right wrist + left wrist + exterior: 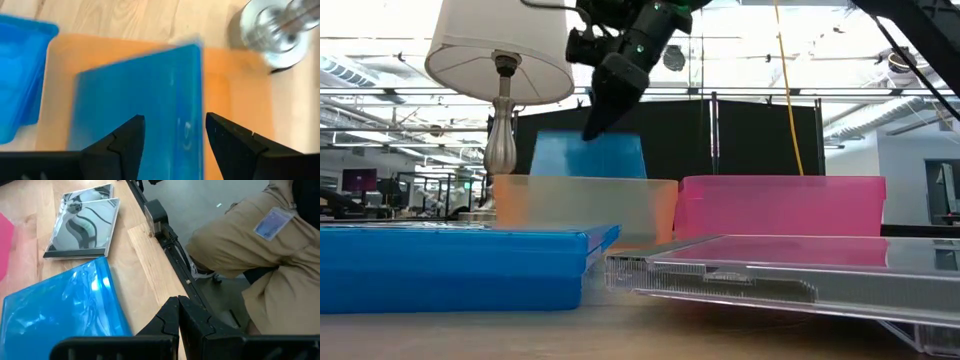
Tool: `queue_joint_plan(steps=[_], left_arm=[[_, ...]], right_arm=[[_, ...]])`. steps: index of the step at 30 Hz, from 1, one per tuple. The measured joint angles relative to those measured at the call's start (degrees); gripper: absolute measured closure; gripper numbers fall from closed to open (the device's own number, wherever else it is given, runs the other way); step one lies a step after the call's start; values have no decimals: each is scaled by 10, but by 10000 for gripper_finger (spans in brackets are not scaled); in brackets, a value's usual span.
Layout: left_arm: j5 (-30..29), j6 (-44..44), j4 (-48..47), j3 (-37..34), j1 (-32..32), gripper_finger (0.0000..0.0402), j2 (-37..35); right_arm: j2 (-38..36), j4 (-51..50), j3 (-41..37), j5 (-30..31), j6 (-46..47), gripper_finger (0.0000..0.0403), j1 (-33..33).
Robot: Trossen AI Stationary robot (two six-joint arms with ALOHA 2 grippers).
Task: Pick & place jewel cases by type
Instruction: Put the blue CD case into the orange bin, then put the black CD case into the pink bin
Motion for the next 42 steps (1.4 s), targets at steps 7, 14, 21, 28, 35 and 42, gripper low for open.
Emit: queue_joint_plan(steps=[7,14,21,28,35,42], left_arm=[[0,-1,0,0,0,392,0],[0,13,-6,0,0,392,0],[-10,31,-15,0,0,392,0],[-60,35,-14,0,0,392,0],[-109,31,3,0,16,392,0],[-123,34,18,0,69,392,0]], right_arm=[[-10,19,0,31,15,202,4],[-69,29,0,17,20,205,38],[-170,17,-2,27,49,285,139],[-243,49,-108,138,90,392,296],[-257,290,-308,273,119,401,427],[-254,673,-535,397,117,402,500]])
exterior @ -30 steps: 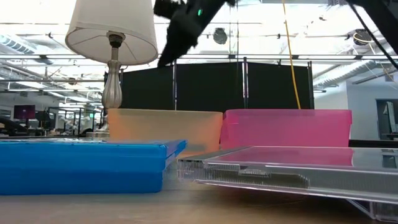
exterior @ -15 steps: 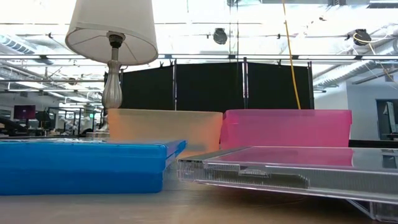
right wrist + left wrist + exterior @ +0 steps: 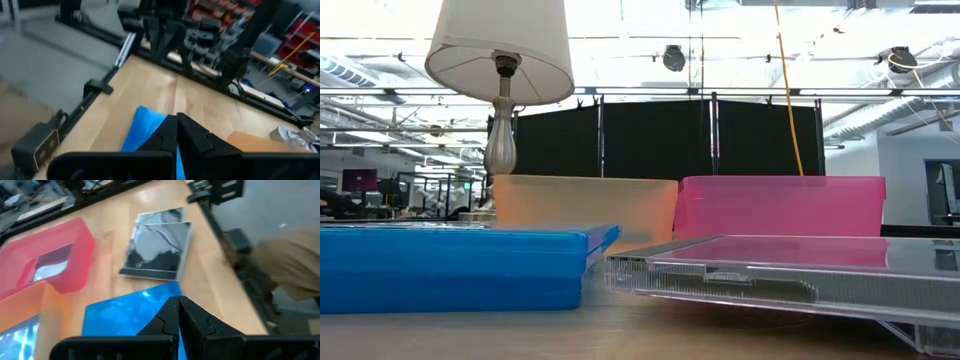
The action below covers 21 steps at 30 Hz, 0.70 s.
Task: Pick & place jewel cases by type
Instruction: Put the black CD case into the pink bin
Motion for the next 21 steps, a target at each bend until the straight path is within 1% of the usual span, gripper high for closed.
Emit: queue_joint_plan(steps=[3,7,9,12,17,21], left_arm=[[16,16,-1,0,31,392,0],[61,58,-5,0,65,392,0],[79,80,-6,0,79,392,4],[83,100,-14,0,90,392,9],[85,80,-16,0,99,392,20],[116,61,-14,0,103,392,31]], right_arm=[[-1,133,-77,34,1,402,19],[-3,239,-129,87,-16,402,32],[-3,248,-138,102,-16,402,32],[-3,238,-143,99,-1,402,28],[-3,218,-143,99,56,402,26],[-3,217,-143,99,80,402,26]])
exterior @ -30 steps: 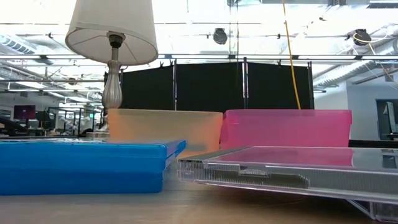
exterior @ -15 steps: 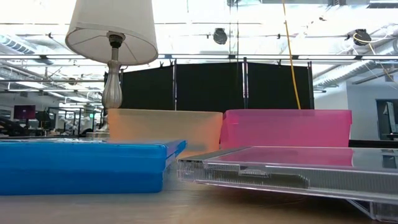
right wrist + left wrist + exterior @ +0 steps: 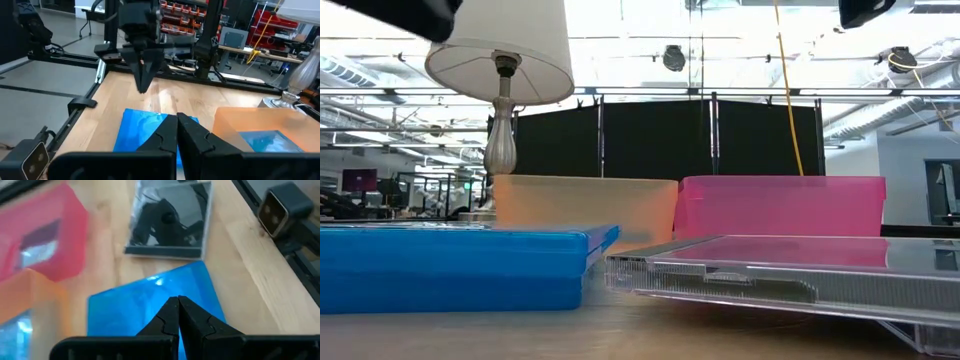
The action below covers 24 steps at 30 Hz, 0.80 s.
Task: Pick & place jewel cases by type
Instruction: Put the black CD case into the pink bin
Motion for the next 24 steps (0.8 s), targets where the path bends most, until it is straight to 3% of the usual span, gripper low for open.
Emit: queue_joint_plan(steps=[9,16,21,24], left_arm=[[52,38,48,0,-6,392,32],[27,86,132,0,2,392,36],[109,83,144,28,48,392,41],[140,97,138,37,63,392,56]], right_arm=[[0,0,0,0,-7,402,-1],[0,-5,0,6,-8,402,-1],[1,-5,0,194,-18,402,16],[1,-3,0,212,-37,402,34]])
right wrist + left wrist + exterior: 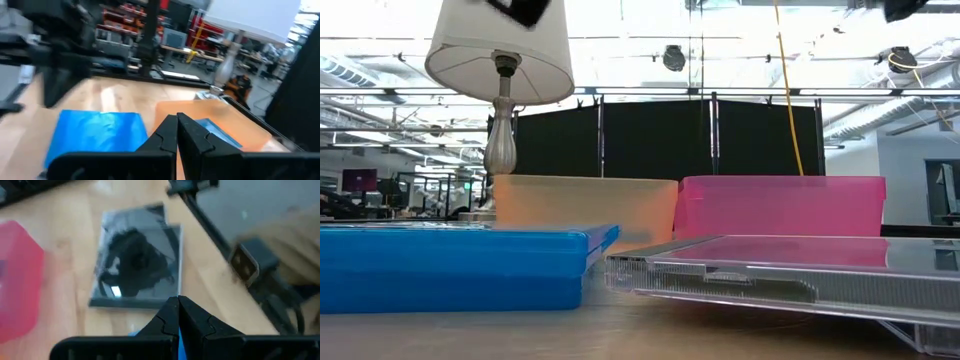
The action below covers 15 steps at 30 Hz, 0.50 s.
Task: Pick & place jewel cases by type
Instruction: Put the black CD case into the pink bin
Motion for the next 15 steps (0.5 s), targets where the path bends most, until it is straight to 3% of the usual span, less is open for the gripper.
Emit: queue_joint_plan(steps=[7,15], left_arm=[[59,23,3,61,7,392,71],[63,53,-107,200,7,392,170]], right_arm=[[0,-5,0,-2,-17,403,44],[-2,13,0,7,-49,403,67]])
